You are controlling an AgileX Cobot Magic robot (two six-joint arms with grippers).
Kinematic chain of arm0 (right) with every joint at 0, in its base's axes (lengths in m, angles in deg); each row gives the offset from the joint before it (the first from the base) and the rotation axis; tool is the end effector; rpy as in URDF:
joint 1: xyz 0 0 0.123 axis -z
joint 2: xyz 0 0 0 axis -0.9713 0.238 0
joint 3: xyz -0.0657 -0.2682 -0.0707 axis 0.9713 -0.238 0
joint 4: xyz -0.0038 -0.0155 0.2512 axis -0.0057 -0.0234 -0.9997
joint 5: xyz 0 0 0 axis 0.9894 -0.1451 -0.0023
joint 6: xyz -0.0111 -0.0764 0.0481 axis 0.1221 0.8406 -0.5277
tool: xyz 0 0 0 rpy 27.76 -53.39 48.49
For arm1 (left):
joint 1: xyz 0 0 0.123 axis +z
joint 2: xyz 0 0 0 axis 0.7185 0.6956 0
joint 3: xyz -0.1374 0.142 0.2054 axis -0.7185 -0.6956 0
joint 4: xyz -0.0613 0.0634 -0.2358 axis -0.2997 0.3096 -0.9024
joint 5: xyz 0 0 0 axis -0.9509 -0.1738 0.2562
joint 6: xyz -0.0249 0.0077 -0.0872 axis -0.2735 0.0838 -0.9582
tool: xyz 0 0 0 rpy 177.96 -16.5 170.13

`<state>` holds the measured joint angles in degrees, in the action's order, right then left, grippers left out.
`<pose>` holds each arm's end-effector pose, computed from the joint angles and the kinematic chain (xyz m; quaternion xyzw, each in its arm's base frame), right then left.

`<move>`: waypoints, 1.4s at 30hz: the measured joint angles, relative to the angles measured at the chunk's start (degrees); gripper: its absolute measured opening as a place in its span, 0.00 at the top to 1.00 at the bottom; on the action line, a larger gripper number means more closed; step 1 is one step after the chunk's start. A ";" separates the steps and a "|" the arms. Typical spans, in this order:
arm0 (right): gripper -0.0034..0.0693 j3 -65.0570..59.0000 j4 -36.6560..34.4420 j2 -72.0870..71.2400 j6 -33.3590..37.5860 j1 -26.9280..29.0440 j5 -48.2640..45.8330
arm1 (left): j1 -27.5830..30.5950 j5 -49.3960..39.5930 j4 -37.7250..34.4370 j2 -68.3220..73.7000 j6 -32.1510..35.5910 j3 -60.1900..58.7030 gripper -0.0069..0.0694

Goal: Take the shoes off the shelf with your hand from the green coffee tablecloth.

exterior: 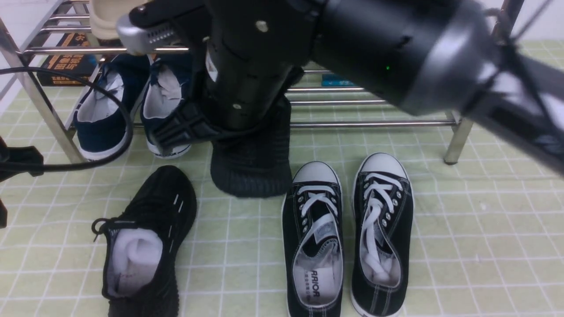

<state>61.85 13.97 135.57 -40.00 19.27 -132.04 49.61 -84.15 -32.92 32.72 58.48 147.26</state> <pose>0.2467 0.3557 0.3766 -0.2967 0.9106 0.1172 0.2629 0.2236 0.0199 0.3341 -0.1290 0.9783 0.0190 0.1608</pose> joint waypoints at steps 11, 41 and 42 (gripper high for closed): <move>0.93 -16.32 3.79 -4.17 -12.04 -6.28 0.00 | 0.00 0.23 0.05 0.00 0.00 0.00 0.86; 0.88 -16.72 14.46 9.29 -38.49 -9.41 12.88 | 0.00 0.13 0.28 0.00 0.05 0.00 0.82; 0.87 -16.72 14.32 9.55 -38.63 -9.41 12.96 | 0.00 0.13 0.28 0.00 0.05 0.00 0.81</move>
<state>45.14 28.30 145.13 -78.63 9.86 -119.08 49.61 -84.02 -32.64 32.72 58.53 147.26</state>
